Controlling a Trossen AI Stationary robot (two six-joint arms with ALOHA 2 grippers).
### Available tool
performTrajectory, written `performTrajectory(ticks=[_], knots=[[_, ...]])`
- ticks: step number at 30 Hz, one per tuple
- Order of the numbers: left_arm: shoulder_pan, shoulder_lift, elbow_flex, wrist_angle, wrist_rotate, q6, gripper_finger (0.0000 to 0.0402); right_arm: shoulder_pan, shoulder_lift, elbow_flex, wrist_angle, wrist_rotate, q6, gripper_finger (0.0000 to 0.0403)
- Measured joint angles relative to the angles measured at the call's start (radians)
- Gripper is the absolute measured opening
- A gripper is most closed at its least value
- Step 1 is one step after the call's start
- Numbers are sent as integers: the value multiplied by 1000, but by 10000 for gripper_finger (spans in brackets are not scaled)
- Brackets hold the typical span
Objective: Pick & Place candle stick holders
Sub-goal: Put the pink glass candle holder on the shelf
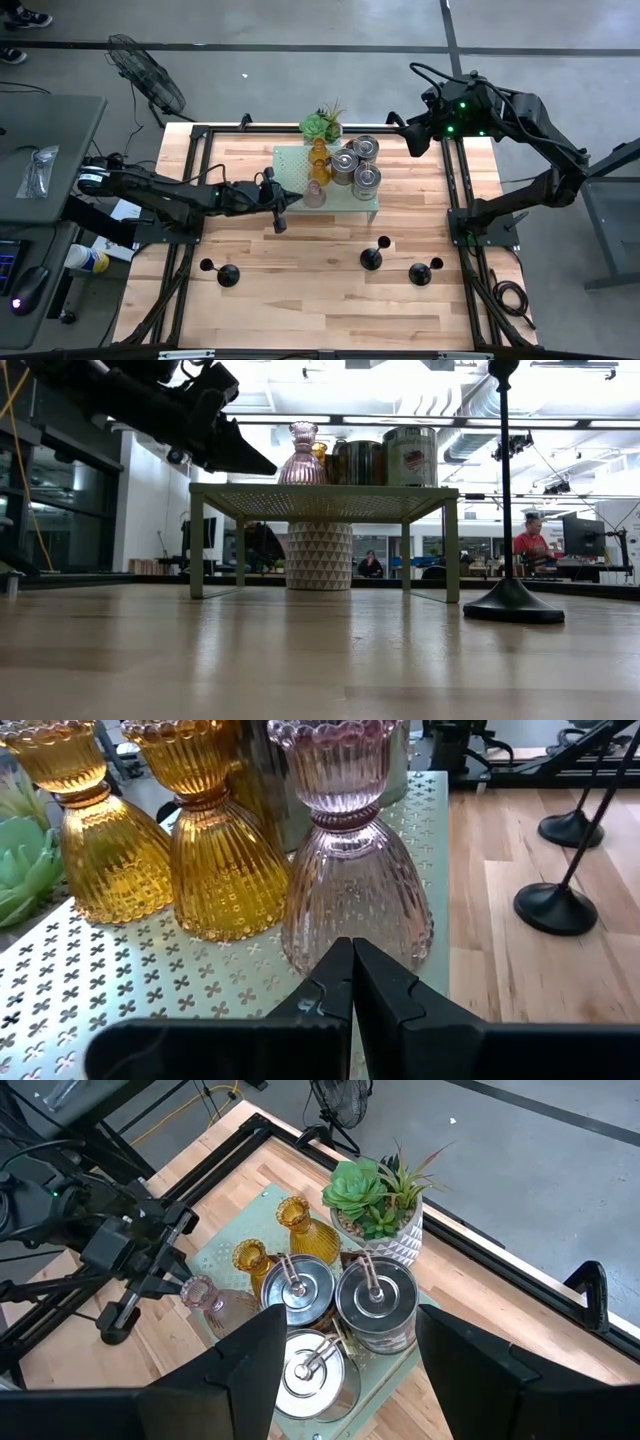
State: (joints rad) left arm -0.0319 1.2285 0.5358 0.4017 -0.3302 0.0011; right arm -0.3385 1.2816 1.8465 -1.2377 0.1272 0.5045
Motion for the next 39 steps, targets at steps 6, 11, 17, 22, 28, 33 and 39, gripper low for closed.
performTrajectory(ticks=[6,11,17,22,28,33,39], knots=[[0,14,0,6,12,2,0,0,0,0,0,0,0,216],[0,36,6,17,17,-3,0,0,0,0,0,0,0,216],[0,33,8,30,5,-5,0,0,0,0,0,-4,0,216],[0,34,8,32,10,-4,0,0,0,0,0,-4,0,216],[0,45,8,49,19,-3,0,0,0,0,0,-4,0,216],[0,58,7,44,7,-5,0,0,0,0,0,-4,0,216],[0,58,8,66,10,-4,0,0,0,0,1,-4,0,216]])
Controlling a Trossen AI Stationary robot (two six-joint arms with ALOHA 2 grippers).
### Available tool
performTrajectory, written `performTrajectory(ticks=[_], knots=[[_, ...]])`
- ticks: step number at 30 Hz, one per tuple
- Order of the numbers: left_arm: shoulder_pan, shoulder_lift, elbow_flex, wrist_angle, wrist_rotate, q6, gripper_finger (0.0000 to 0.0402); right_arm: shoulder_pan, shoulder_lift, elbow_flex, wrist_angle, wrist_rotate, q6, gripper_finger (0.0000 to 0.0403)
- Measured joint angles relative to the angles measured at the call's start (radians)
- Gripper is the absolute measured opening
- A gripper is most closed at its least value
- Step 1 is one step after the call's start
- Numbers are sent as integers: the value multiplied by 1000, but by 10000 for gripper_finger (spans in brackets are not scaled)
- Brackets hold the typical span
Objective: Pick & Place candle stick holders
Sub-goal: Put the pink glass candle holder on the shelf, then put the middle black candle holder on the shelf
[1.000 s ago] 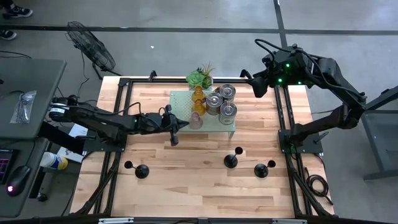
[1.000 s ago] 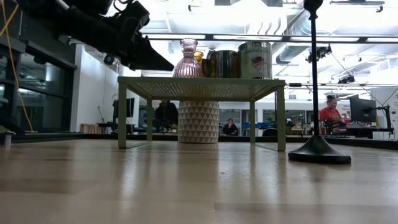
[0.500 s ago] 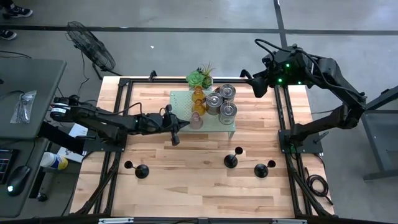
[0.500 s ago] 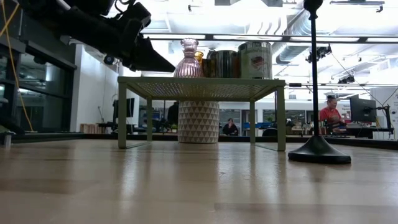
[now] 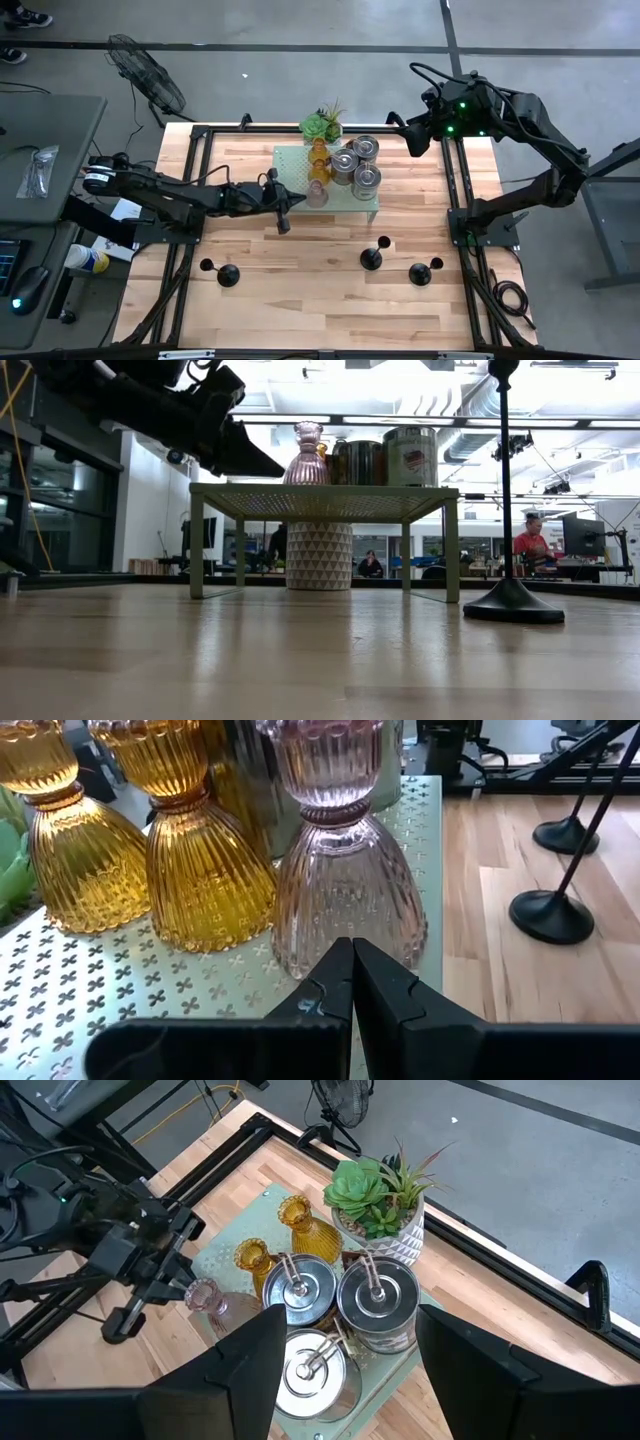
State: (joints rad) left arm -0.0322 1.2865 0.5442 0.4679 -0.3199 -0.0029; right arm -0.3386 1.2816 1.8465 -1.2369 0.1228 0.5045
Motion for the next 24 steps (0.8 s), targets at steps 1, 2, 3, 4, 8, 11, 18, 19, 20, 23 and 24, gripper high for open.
performTrajectory(ticks=[1,2,3,4,8,11,18,19,20,23,24], knots=[[0,0,0,1,0,0,0,0,0,0,0,0,0,216],[0,0,0,3,0,0,0,0,0,0,0,0,0,216],[0,0,0,3,3,-1,0,0,0,0,0,0,0,216],[0,0,0,2,7,-1,0,0,0,0,0,0,0,216],[0,0,0,-3,15,-1,0,0,0,0,0,0,0,216],[0,-1,0,-10,-9,-1,0,0,0,0,0,-7,0,216],[0,-87,0,-91,-28,-4,0,0,0,0,-1,-29,0,216],[0,-109,0,-104,-28,-5,0,0,0,0,-1,-29,-1,216],[0,-134,0,-122,-29,-4,0,0,0,0,-1,-29,-3,216],[0,-213,0,-181,-31,-2,0,0,0,0,-1,-39,-3,216],[0,-244,0,-210,-32,-2,0,0,0,0,-2,-52,-4,216]])
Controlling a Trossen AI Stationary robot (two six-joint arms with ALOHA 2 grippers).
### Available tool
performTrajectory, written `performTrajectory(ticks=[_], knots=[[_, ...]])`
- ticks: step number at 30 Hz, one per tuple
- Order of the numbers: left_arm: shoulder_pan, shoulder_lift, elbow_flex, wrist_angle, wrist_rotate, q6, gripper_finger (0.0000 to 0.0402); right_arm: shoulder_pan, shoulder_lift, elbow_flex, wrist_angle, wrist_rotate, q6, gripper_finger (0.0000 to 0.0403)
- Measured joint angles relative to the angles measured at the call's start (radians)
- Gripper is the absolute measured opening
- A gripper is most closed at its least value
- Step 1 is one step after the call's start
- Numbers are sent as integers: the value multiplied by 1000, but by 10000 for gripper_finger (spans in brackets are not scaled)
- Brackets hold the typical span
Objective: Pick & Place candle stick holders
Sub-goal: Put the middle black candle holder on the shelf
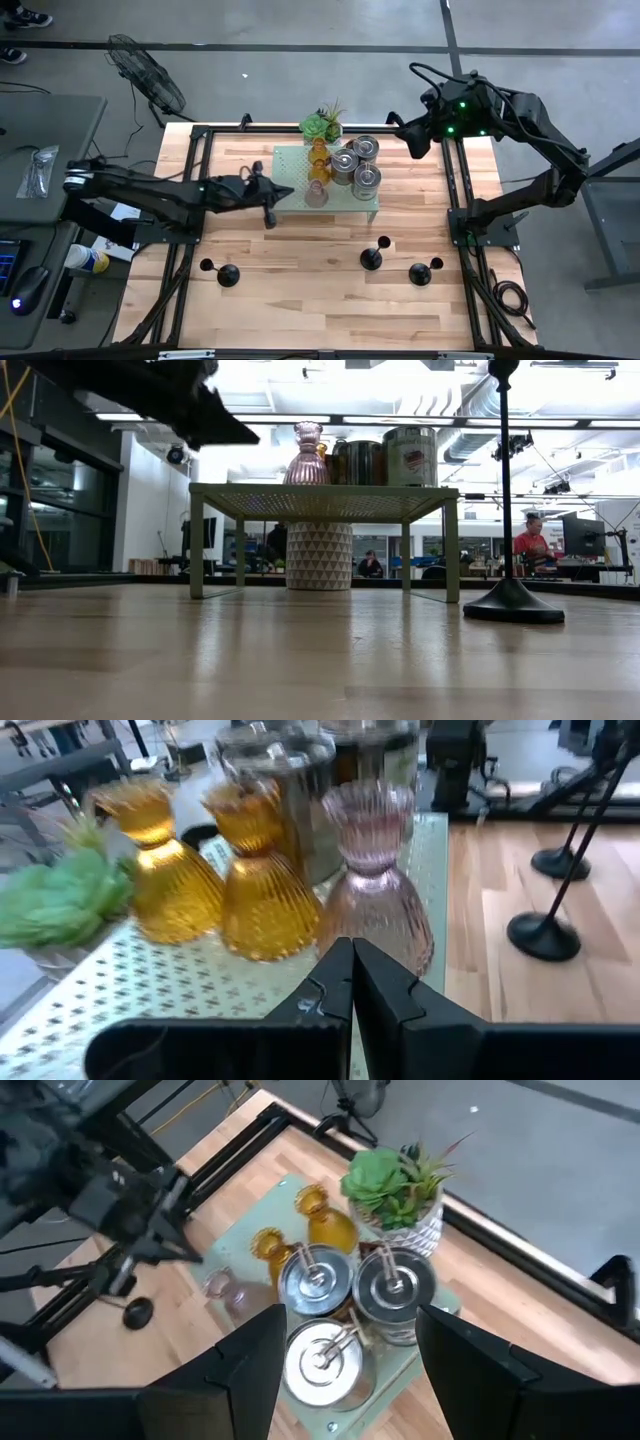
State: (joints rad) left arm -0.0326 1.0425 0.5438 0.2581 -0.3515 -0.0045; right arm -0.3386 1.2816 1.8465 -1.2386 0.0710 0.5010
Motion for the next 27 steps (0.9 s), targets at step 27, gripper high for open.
performTrajectory(ticks=[27], knots=[[0,-334,217,-470,-71,73,31,404,111,0,-118,36,-86,216]])
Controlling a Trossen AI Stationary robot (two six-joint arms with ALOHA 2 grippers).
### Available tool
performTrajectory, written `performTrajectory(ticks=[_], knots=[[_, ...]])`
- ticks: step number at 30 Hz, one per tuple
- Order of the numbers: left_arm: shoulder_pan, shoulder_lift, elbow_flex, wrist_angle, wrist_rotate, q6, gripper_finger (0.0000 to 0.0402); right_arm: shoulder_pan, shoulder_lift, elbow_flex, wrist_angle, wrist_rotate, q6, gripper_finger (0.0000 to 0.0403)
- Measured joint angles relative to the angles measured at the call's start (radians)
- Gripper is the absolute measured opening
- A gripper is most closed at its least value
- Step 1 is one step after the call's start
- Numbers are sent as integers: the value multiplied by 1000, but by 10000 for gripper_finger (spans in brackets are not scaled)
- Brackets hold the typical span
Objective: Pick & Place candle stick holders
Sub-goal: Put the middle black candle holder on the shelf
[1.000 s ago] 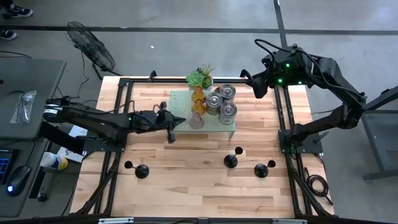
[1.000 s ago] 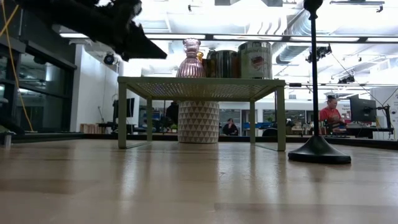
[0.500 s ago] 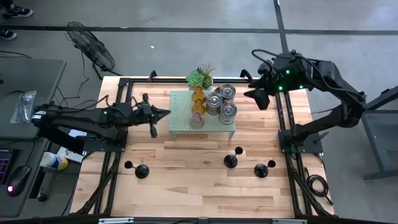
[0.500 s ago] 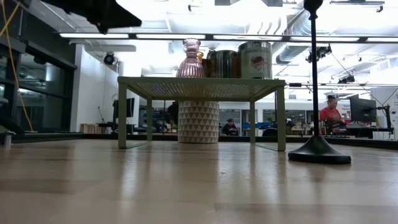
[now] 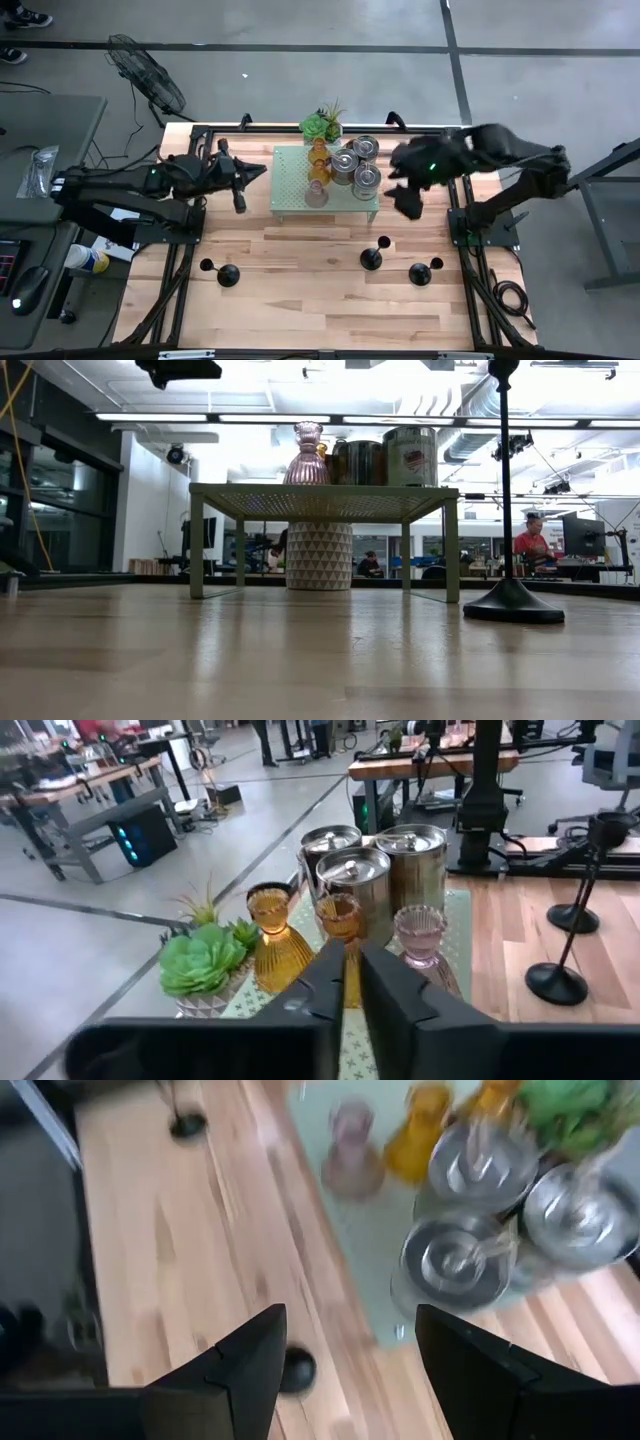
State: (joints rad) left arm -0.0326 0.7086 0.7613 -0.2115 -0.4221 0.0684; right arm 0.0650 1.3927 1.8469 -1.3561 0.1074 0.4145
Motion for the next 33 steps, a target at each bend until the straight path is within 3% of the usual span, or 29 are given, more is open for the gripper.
performTrajectory(ticks=[9,14,33], knots=[[0,1,0,-12,-11,2,199,105,81,0,-101,-56,17,216],[0,1,0,-37,-10,-35,257,155,122,0,-116,-109,8,216],[0,-110,-2,-187,14,-165,271,252,247,0,-159,-111,55,218]])
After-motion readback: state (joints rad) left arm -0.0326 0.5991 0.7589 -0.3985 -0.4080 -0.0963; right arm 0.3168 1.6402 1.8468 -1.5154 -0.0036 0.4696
